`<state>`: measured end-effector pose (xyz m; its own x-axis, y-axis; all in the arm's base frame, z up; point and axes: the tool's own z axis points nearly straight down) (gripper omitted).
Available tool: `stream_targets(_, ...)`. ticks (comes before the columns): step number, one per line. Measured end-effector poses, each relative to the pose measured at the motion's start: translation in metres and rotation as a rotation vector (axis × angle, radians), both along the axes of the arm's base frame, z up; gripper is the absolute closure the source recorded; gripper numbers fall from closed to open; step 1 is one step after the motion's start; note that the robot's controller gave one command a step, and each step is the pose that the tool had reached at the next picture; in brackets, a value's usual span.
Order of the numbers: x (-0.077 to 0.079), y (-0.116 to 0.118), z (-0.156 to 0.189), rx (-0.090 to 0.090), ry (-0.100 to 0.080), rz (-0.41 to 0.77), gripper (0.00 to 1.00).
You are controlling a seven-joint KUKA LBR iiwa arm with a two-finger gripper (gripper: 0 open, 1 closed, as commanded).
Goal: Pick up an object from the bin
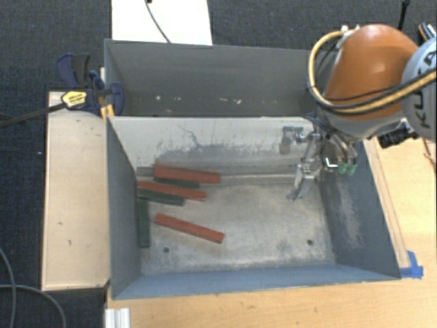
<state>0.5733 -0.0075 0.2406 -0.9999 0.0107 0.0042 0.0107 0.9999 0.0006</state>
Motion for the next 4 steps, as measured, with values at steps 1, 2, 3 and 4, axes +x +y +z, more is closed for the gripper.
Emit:
stream_targets(1, 0.013, 0.088, -0.132, 0.002, 0.001, 0.077, 0.0)
stream_targets(2, -0.024, 0.144, -0.161, 0.002, -0.001, 0.089, 0.0)
stream_targets(3, -0.054, 0.142, -0.171, 0.0, -0.003, -0.092, 0.0)
stream_targets(4, -0.054, 0.141, -0.17, 0.0, -0.004, -0.092, 1.0)
